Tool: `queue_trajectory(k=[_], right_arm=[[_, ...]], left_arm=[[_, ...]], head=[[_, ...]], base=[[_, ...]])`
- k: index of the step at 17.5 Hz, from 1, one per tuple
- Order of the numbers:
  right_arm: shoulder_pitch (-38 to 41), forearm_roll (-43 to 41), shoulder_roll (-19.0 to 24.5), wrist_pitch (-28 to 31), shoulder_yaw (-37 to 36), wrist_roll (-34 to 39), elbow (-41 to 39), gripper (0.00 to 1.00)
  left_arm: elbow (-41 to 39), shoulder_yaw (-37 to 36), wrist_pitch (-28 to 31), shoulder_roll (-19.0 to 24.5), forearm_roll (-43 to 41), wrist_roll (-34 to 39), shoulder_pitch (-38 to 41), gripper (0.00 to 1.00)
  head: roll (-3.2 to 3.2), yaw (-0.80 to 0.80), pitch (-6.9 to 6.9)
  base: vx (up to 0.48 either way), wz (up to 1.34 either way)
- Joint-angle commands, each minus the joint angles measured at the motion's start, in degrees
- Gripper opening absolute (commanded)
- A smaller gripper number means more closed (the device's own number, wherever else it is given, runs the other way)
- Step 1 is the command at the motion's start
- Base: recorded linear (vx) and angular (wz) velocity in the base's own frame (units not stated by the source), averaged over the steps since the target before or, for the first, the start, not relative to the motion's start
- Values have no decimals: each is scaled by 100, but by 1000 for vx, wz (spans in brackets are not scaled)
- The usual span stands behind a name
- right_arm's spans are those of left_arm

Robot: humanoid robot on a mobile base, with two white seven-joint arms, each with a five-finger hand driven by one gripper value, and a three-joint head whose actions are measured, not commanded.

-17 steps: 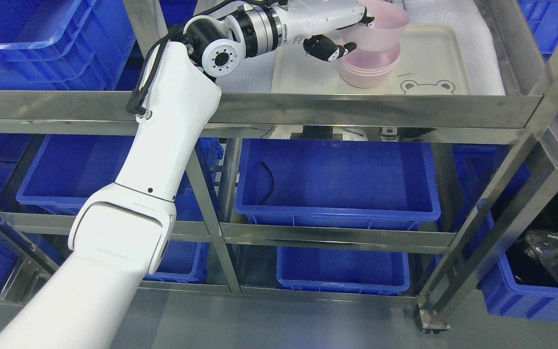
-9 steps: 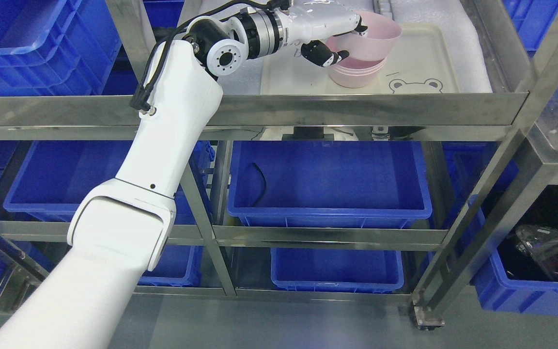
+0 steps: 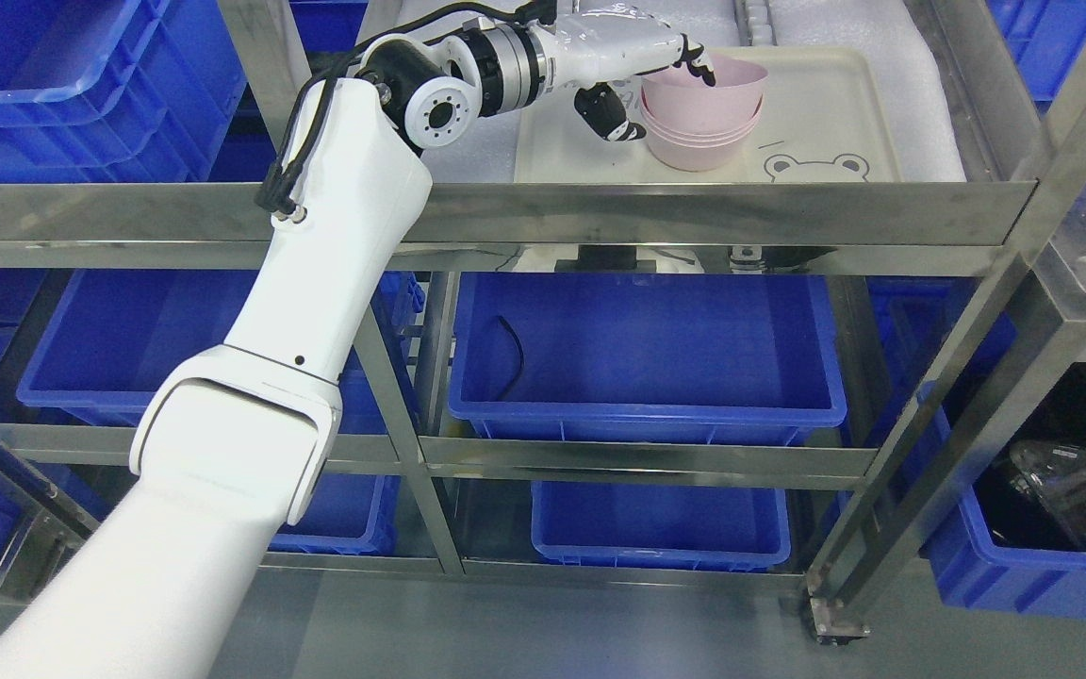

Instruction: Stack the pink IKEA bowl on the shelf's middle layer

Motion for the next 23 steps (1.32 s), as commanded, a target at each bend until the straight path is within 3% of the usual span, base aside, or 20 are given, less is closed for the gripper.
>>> queue_trajectory(k=[1, 3, 6, 8, 10, 12, 15, 19, 21, 23], right_arm=[[131, 0, -100, 0, 0, 5, -100, 100], [131, 0, -100, 0, 0, 5, -100, 100], [131, 0, -100, 0, 0, 5, -100, 100], [131, 0, -100, 0, 0, 5, -100, 100], [131, 0, -100, 0, 0, 5, -100, 100], [131, 0, -100, 0, 0, 5, -100, 100], [131, 0, -100, 0, 0, 5, -100, 100], [131, 0, -100, 0, 0, 5, -100, 100], [131, 0, -100, 0, 0, 5, -100, 100], [131, 0, -100, 0, 0, 5, -100, 100]], left_arm=[[-45, 915, 3, 100, 81, -27, -181, 84], [-335, 1487, 21, 100, 596, -123, -155, 88], [-825, 1473, 502, 100, 2711, -431, 265, 97], [-1266, 904, 680, 100, 3908, -370, 661, 99], [-1792, 176, 645, 100, 4448, 92, 1038, 99], [-2477, -1175, 636, 100, 4494, 1198, 1784, 100], [-2928, -2305, 584, 100, 4485, 1361, 2725, 100], [-2947, -2343, -504, 100, 4380, 1048, 3684, 100], [-2947, -2071, -769, 100, 4379, 485, 4044, 100], [-2894, -1650, -797, 100, 4370, 430, 4536, 100]], head=[[0, 0, 0], [0, 0, 0], [0, 0, 0], [0, 0, 0], [0, 0, 0], [0, 0, 0], [0, 0, 0], [0, 0, 0], [0, 0, 0], [0, 0, 0]], base=[[0, 0], [0, 0], [0, 0], [0, 0], [0, 0], [0, 0], [-1, 9], [-2, 14], [0, 0], [0, 0]])
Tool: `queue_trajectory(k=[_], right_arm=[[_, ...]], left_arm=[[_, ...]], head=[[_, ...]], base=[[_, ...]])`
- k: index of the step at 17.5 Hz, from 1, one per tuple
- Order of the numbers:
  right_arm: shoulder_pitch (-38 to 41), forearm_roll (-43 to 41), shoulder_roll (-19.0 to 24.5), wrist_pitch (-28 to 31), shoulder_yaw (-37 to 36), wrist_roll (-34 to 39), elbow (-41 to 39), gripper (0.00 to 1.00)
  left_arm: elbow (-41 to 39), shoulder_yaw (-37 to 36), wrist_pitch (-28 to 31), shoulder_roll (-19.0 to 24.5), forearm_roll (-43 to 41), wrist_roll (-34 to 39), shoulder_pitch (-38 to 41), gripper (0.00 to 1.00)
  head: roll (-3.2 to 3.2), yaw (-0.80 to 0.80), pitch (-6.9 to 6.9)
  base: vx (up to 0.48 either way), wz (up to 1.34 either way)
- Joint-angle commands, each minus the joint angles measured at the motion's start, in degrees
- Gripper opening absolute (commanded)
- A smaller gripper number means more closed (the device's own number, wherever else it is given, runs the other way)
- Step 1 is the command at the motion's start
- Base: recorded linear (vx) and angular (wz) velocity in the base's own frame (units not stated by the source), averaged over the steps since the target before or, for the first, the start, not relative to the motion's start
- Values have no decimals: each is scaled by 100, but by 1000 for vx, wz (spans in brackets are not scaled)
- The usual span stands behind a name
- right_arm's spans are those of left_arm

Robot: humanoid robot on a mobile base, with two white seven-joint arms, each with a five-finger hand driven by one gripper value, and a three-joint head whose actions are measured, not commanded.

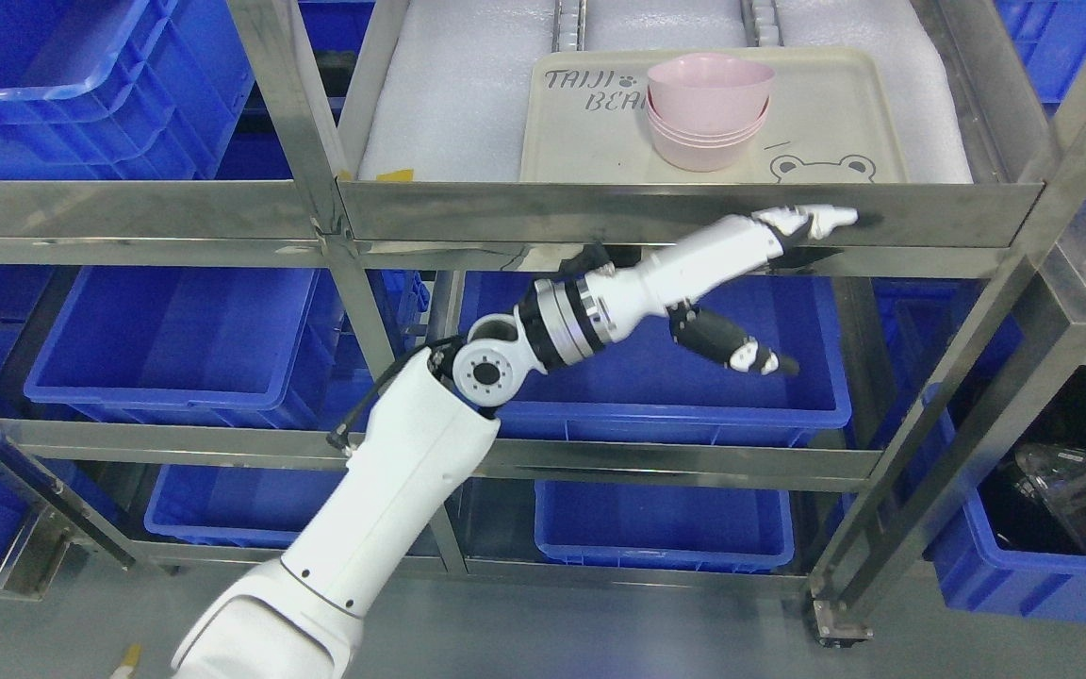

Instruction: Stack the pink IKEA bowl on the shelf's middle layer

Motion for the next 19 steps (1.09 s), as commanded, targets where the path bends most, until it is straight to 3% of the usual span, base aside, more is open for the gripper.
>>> queue_trajectory(k=[1, 5, 6, 9, 10, 16, 19], right_arm=[[132, 0, -100, 0, 0, 0, -100, 100], [132, 0, -100, 0, 0, 0, -100, 100], [132, 0, -100, 0, 0, 0, -100, 100], [132, 0, -100, 0, 0, 0, -100, 100], [132, 0, -100, 0, 0, 0, -100, 100], [132, 0, -100, 0, 0, 0, -100, 100], [132, 0, -100, 0, 0, 0, -100, 100]], left_arm=[[-614, -61, -194, 99, 91, -240, 1524, 100], [263, 1057, -106, 99, 82, -74, 2502, 100], [518, 1120, -27, 99, 99, 423, 2599, 100], [871, 998, 419, 99, 274, 2958, 2723, 100], [863, 910, 578, 99, 484, 3385, 2714, 100], [372, 1103, 993, 99, 872, 3434, 2890, 100], [-111, 1173, 1712, 99, 1075, 3434, 2890, 100]], head=[[0, 0, 0], [0, 0, 0], [0, 0, 0], [0, 0, 0], [0, 0, 0], [0, 0, 0], [0, 0, 0]], base=[[0, 0], [0, 0], [0, 0], [0, -9], [-1, -26], [3, -7], [0, 0]])
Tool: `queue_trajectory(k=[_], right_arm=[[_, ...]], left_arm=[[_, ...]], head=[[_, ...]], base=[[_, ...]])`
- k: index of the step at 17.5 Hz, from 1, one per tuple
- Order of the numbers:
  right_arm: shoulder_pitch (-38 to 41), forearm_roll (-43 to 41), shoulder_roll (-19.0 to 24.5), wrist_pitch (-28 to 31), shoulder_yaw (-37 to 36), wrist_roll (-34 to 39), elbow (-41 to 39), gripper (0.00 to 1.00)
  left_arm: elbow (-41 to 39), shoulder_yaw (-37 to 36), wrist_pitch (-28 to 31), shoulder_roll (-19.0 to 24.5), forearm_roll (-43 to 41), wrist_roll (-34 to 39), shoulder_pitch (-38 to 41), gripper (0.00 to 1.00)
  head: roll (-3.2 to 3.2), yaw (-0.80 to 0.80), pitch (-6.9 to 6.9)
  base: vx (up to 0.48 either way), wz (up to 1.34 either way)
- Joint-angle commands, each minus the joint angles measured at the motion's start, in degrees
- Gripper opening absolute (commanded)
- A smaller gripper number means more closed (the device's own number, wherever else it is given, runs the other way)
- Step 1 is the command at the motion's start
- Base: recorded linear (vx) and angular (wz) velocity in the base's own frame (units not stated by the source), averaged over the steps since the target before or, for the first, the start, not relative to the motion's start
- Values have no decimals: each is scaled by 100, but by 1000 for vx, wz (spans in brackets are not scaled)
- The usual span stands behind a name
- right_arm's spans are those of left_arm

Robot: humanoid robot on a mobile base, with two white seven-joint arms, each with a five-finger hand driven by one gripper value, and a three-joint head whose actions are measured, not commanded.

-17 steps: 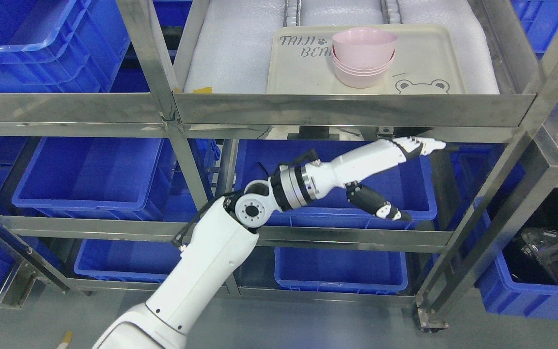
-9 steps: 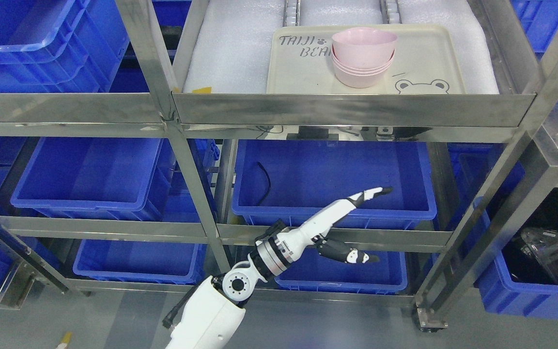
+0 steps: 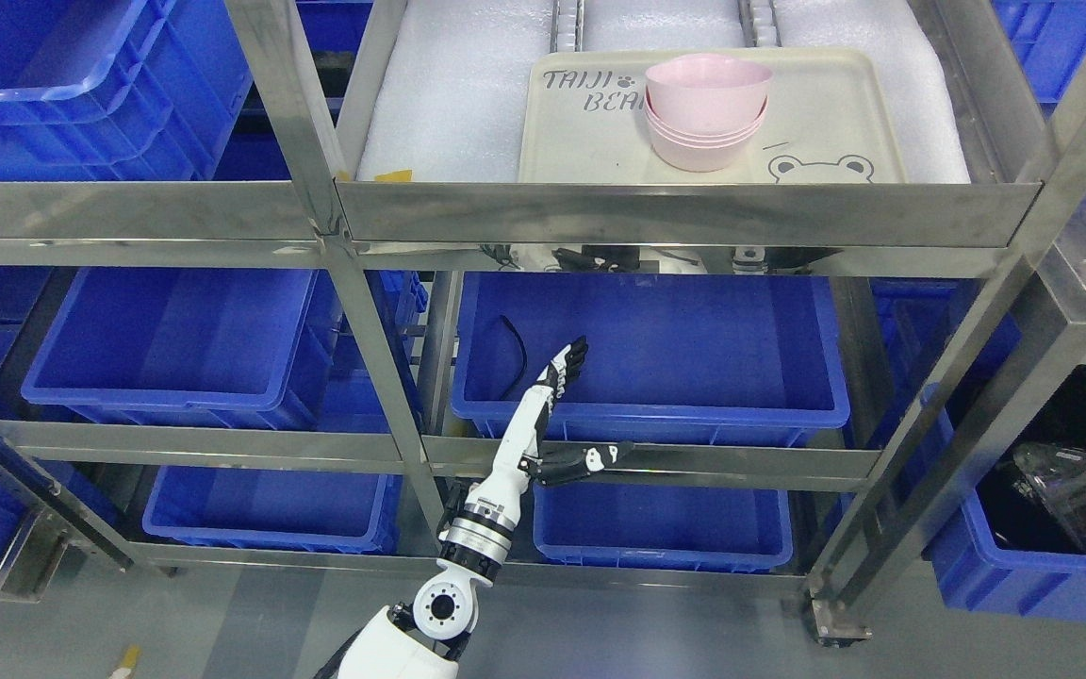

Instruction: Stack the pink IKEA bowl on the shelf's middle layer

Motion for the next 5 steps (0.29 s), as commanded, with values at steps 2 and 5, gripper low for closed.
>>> queue_trajectory(k=[2, 5], right_arm=[[132, 0, -100, 0, 0, -1, -100, 100], [132, 0, -100, 0, 0, -1, -100, 100]], left_arm=[[-572, 340, 533, 100, 316, 29, -3, 100], [-625, 358, 507, 100, 316, 29, -3, 100]], head=[[0, 0, 0], [0, 0, 0]], base=[[0, 0], [0, 0]])
